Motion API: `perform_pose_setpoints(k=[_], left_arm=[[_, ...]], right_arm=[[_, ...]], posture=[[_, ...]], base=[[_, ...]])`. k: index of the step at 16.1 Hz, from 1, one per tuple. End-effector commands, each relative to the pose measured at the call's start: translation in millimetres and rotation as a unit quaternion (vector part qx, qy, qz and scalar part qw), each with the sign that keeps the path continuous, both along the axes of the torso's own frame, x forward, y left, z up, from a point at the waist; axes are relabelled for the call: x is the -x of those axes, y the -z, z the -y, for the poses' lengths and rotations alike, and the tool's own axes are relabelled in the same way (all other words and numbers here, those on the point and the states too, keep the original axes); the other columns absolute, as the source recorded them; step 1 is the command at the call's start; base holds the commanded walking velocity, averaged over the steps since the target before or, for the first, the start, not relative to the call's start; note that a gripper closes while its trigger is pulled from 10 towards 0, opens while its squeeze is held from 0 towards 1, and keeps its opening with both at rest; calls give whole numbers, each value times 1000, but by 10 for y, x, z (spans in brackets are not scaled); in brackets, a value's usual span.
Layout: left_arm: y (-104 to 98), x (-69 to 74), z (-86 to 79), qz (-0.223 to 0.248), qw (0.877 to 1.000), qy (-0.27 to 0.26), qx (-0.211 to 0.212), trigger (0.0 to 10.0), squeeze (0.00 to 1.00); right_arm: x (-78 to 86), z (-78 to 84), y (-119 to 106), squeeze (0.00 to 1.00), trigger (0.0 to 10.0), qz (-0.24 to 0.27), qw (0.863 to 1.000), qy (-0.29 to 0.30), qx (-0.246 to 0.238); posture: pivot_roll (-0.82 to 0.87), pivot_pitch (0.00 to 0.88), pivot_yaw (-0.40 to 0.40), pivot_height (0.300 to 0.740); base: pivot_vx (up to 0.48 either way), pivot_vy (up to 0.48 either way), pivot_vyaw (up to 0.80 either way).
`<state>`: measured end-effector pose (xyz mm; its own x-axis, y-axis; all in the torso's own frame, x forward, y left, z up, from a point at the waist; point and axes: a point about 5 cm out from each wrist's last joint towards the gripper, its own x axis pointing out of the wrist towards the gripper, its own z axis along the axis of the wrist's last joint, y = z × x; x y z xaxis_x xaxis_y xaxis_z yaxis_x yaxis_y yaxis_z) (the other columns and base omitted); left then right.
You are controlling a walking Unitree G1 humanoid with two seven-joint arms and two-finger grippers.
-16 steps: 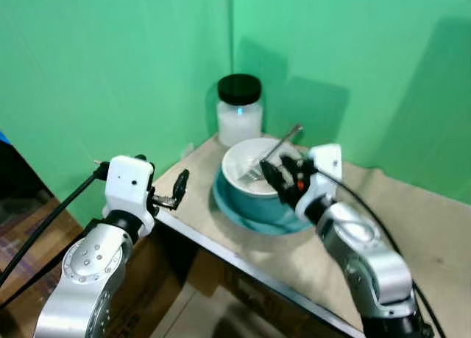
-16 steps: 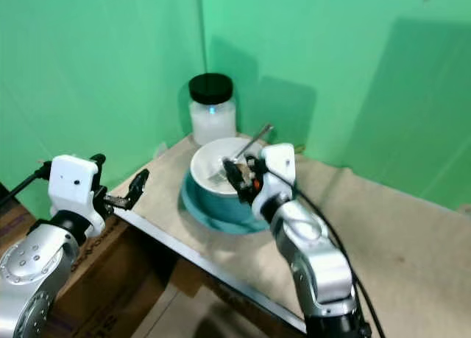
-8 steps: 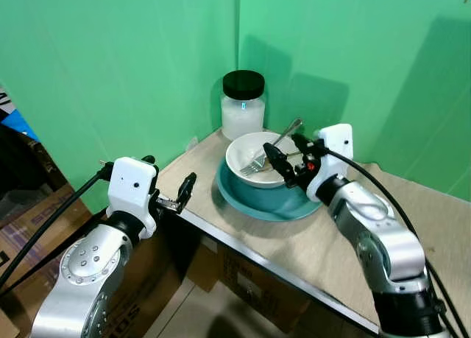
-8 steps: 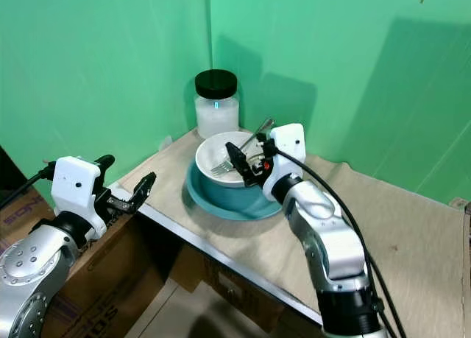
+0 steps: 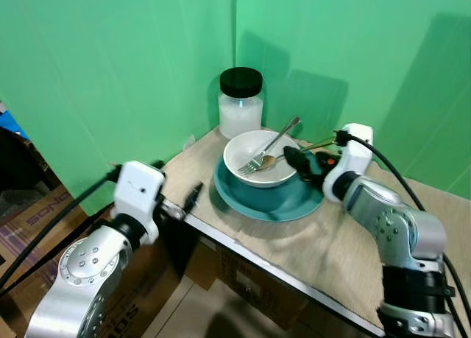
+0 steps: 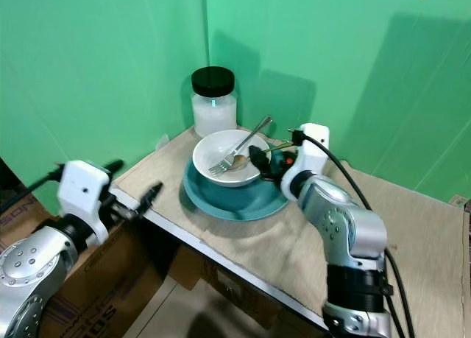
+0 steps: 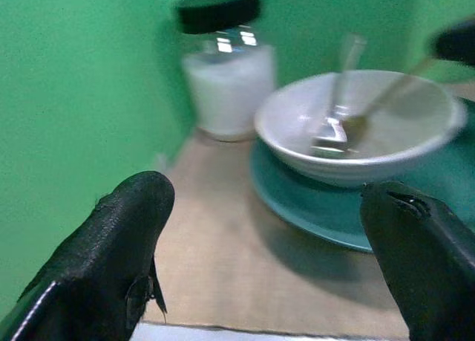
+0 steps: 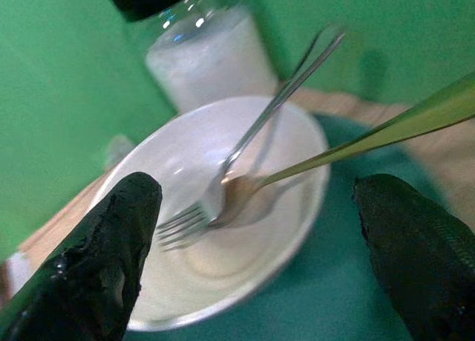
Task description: Setting the table
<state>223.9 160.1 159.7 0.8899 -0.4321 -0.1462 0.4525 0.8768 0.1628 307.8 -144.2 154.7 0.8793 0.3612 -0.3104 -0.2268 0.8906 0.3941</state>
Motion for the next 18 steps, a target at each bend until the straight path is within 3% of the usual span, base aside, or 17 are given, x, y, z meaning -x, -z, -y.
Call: perform_pose_setpoints(k=[1,3,4,5,7,9,10,11,12,18], left_arm=[[-4,74,33,-17,999,48,-3,10000,549],[1,122,8,-33,996,81,-16,10000,376],[1,134,-12,-38,995,89,-24,10000,204],[1,138,-22,-40,995,92,-29,10000,204],[12,141,-26,-41,994,92,-31,10000,102],[18,151,-22,-43,994,94,-32,10000,98],[20,154,-18,-44,994,96,-32,10000,94],[22,157,-16,-45,994,96,-32,10000,98],[22,157,-18,-44,994,96,-33,10000,98],[34,154,-16,-47,993,99,-38,10000,94]], right_arm=[[-16,-54,12,0,10000,-28,999,-9,-22],[-24,-108,63,0,10000,-73,997,-17,-14],[-43,-149,92,0,10000,-101,995,-23,-4],[-56,-174,96,0,10000,-109,994,-25,-3],[-100,-224,118,0,10000,-145,989,-25,-10],[-126,-253,127,0,6549,-170,985,-26,-20],[-148,-263,133,0,4235,-181,983,-21,-35],[-175,-266,139,0,471,-193,980,-10,-54],[-184,-265,140,0,0,-197,978,-5,-61],[-235,-221,144,0,0,-222,971,24,-90]], posture=[[-27,0,16,740],[-28,0,15,740],[-26,0,13,740],[-27,0,13,740],[-26,0,12,740],[-26,0,11,740],[-24,0,9,740],[-23,0,8,740],[-23,0,7,740],[-27,0,11,740]], base=[[0,0,0],[0,0,0],[0,0,0],[0,0,0],[0,0,0],[0,0,0],[0,0,0],[0,0,0],[0,0,0],[0,0,0]])
